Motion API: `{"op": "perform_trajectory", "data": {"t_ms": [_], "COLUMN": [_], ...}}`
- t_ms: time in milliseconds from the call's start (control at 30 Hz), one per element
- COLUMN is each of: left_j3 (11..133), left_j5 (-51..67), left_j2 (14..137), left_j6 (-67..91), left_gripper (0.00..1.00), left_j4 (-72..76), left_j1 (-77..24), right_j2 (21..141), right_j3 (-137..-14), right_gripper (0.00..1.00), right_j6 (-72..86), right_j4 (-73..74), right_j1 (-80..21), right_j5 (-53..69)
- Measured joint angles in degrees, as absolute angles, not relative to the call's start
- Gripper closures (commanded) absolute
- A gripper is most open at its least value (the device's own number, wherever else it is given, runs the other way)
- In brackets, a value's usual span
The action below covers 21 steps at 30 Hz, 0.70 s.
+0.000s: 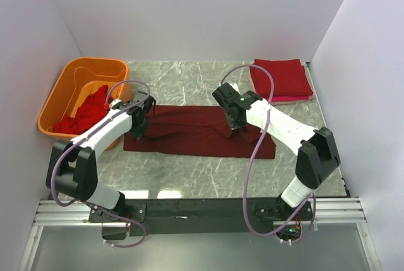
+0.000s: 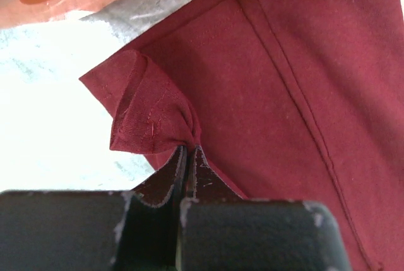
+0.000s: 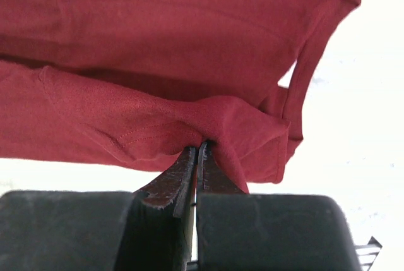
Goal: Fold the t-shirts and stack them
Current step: Fold the tshirt
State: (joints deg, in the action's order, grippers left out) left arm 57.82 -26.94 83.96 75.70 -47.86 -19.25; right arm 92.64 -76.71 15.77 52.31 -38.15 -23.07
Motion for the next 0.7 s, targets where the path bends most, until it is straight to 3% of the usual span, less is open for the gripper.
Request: {"op": "perform_trajectory", "data": {"t_ms": [333,433,467,567,600,633,700], "left_j3": [60.69,62.35,62.98,64.55,64.95,65.19,65.76], "left_j5": [-28.1,-28.23,-28.45,-28.58,-28.73,-28.84,-29.02], "left_j2": [90.06,92.73,93.56,94.98,95.18,95.2,95.18], "left_j6": [75.57,75.07,74.81,74.06,73.91,73.6,73.03], "left_gripper": [0.99,0.87,0.86,0.59,0.39,0.27,0.11], "left_j4": [-46.96,-46.33,-46.13,-45.65,-45.63,-45.63,-45.47], "left_j1": [-18.57,-18.44,-18.44,-18.44,-18.44,-18.44,-18.44], "right_j2": [99.92,103.33,104.6,108.51,109.54,110.78,113.27], "right_j3": [-82.13,-83.55,-84.23,-86.61,-87.2,-87.88,-89.06], "right_gripper": [1.0,1.0,0.95,0.82,0.8,0.75,0.69], "right_j6": [10.39,7.66,6.7,3.36,2.33,0.91,-1.39], "right_j4": [48.56,47.66,47.27,44.69,44.01,42.85,40.71], "right_j1": [-35.11,-33.8,-33.3,-31.97,-31.77,-31.55,-31.18], "right_j5": [-22.92,-22.81,-22.59,-22.24,-22.37,-22.61,-23.46]}}
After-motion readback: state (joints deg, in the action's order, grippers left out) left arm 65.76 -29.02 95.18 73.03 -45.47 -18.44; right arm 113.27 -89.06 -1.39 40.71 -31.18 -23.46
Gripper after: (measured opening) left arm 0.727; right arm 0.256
